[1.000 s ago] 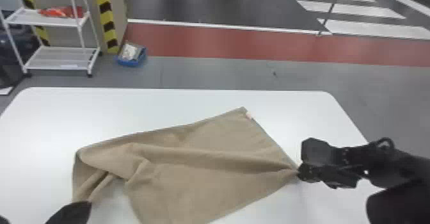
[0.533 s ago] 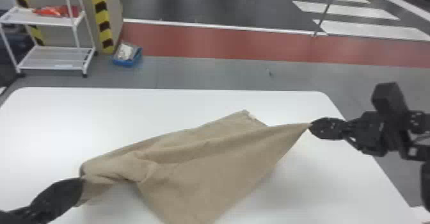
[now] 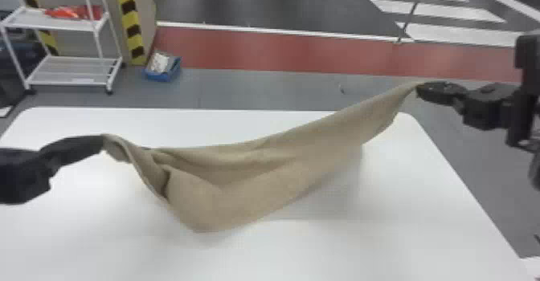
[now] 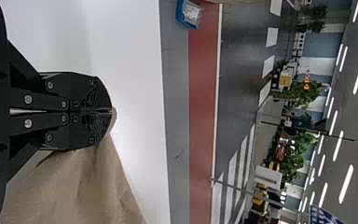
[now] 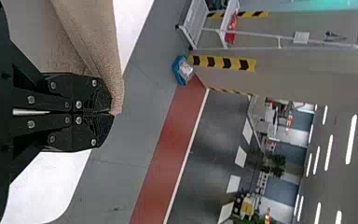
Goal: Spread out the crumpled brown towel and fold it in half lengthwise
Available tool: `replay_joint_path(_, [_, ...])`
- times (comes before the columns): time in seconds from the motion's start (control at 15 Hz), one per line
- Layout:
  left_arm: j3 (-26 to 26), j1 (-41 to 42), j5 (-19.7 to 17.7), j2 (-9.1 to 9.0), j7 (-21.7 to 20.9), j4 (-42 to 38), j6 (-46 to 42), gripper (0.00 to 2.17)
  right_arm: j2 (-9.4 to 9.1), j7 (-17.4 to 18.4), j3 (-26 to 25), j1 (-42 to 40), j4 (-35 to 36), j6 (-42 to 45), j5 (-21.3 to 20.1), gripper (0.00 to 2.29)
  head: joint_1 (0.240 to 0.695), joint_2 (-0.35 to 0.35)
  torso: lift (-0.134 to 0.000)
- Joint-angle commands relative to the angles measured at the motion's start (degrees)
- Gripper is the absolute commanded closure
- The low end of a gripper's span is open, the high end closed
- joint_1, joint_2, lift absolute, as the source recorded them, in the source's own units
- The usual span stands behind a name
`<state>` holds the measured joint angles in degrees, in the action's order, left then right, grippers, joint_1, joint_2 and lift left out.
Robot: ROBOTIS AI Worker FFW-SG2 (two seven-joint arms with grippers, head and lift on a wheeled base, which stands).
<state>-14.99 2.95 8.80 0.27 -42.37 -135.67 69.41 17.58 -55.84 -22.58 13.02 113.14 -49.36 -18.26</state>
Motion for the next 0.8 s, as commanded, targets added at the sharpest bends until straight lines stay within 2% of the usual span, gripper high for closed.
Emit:
replay_joint_path(0.0, [0.6,-9.4,0.0,1.04,0.2,7.3,3.7,1.24,-0.18,1.4,1.3,4.4,-3.7,-2.5,-1.7,1.63,0.634,-0.172,-0.124])
replay_joint_path(0.2, [3.3,-20.6,0.3,3.33,0.8,22.5,2.6,1.24,-0.97,5.0,5.8,11.0,-11.0,-3.3,-5.0,1.63,0.591,-0.171,-0.124])
replay_joint_path(0.33, [4.4,-31.5,1.0,4.12,0.9,36.7,-1.9,1.24,-2.47,6.9,8.9,18.4,-18.3,-3.2,-8.3,1.63,0.563,-0.162,-0.124])
replay_joint_path(0.47, [4.9,-40.8,1.7,5.79,1.2,49.0,-7.7,1.24,-3.17,9.3,10.7,25.2,-25.3,-2.1,-10.2,1.63,0.527,-0.150,-0.124])
replay_joint_path(0.53, [5.8,-44.8,2.8,6.58,1.6,53.6,-10.9,1.24,-3.26,10.7,11.2,28.6,-29.1,-0.2,-11.2,1.63,0.503,-0.141,-0.124])
replay_joint_path(0.6, [6.0,-47.7,3.5,7.20,2.0,56.8,-12.7,1.24,-3.26,12.0,11.3,31.8,-32.5,1.4,-11.3,1.63,0.454,-0.125,-0.124])
replay_joint_path(0.73, [6.0,-50.6,3.9,8.78,1.7,58.9,-13.2,1.24,-3.26,12.6,10.6,34.8,-34.8,2.6,-11.5,1.63,0.406,-0.114,-0.124])
